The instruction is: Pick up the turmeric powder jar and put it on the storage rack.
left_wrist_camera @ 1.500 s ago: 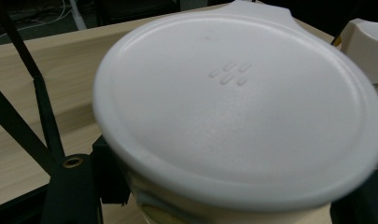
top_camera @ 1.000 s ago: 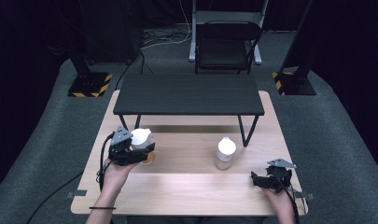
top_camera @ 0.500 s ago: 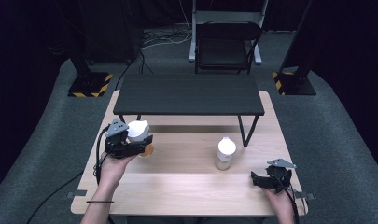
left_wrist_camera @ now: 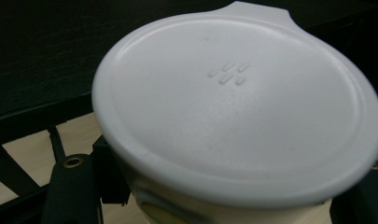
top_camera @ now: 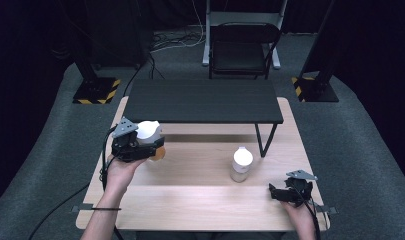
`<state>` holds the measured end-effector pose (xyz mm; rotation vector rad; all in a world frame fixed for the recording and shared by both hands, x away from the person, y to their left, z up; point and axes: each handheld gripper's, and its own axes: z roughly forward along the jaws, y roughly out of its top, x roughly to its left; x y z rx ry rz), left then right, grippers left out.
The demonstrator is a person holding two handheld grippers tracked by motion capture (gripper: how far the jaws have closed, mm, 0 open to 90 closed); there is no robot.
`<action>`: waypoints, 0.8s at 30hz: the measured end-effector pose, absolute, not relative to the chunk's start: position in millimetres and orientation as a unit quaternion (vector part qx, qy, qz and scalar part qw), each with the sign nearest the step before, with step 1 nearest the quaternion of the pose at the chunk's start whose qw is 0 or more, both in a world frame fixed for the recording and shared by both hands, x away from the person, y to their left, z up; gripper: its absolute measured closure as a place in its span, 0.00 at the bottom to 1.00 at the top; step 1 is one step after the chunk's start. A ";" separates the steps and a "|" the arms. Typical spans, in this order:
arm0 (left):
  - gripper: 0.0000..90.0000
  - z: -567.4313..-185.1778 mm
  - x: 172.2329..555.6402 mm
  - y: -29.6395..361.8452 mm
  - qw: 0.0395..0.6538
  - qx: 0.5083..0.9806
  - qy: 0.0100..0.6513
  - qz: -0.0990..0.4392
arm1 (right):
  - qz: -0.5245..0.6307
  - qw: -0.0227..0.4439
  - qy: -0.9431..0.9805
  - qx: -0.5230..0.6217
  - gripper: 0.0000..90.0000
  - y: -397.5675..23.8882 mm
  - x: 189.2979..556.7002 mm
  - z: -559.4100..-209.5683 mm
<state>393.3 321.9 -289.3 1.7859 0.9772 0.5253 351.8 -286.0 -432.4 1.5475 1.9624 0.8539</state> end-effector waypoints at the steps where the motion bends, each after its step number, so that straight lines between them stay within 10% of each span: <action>1: 0.33 -287.5 393.8 321.9 0.497 0.737 0.402 0.217 | 0.313 0.248 0.720 0.568 0.02 -286.0 351.8 -432.4; 24: 0.33 -251.9 412.8 316.4 0.500 0.734 0.396 0.234 | 0.314 0.247 0.721 0.567 0.02 -286.5 351.8 -432.4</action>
